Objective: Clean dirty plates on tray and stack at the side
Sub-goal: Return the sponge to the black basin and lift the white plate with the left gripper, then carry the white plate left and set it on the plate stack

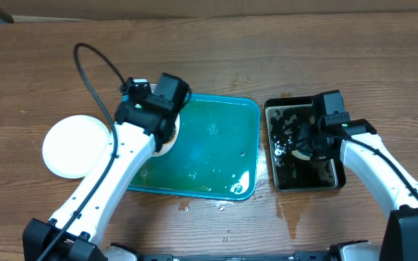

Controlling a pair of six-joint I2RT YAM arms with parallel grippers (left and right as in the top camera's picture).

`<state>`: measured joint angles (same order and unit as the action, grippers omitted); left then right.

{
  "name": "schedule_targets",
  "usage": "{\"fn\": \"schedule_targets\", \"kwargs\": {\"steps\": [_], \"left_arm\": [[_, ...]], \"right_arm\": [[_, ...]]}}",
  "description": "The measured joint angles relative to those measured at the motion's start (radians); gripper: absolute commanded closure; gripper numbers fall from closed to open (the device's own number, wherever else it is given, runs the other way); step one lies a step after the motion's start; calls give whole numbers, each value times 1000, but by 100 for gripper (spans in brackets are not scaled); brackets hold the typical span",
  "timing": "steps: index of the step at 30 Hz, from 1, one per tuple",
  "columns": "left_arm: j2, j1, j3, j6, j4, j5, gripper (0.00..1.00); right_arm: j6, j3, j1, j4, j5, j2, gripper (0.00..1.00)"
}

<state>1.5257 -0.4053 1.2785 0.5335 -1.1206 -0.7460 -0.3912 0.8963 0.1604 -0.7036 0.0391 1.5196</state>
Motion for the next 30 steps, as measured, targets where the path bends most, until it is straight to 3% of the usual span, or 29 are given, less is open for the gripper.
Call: {"fn": "schedule_targets", "kwargs": {"steps": [12,30], "left_arm": [[0,-249,0,-271,150,-253,96],[0,-269,0,-325,149,-306,96]], "right_arm": [[0,-3,0,15,-36,31,96],[0,-3,0,14,-40,31,96]]}}
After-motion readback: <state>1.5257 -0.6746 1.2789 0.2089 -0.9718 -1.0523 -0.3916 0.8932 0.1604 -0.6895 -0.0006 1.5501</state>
